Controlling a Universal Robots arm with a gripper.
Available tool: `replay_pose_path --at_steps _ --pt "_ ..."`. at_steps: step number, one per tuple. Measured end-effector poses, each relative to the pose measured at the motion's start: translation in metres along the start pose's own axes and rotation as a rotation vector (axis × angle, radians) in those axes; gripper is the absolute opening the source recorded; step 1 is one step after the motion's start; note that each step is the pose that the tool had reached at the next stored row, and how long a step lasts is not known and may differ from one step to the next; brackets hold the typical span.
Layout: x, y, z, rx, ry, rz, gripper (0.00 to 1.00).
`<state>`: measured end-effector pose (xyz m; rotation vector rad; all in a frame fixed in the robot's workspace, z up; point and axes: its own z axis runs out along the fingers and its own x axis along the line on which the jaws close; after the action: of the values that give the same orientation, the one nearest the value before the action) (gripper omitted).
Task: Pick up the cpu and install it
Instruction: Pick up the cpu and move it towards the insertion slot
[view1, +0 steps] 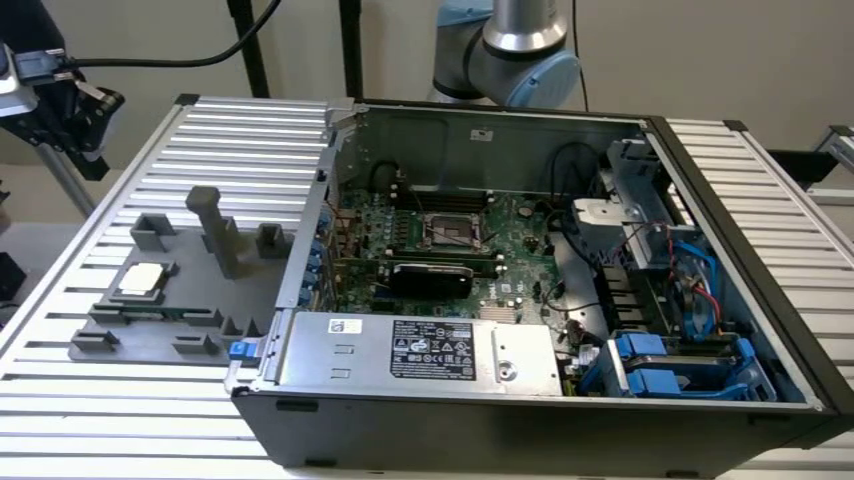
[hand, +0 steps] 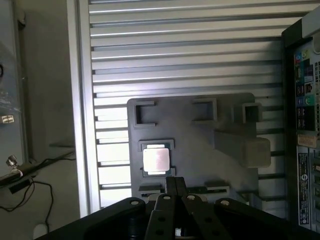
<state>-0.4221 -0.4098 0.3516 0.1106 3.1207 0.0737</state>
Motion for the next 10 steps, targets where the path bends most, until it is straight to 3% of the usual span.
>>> replay_pose_path --at_steps 3,9,10 --pt "0.0000 0.0000 0.0000 0.0001 0.0003 0.000 0.17" --pt "0.0000 0.0000 0.0000 0.0001 0.0007 0.000 0.47" --pt "0.0000 0.0000 0.0000 0.0001 0.0007 0.000 0.47"
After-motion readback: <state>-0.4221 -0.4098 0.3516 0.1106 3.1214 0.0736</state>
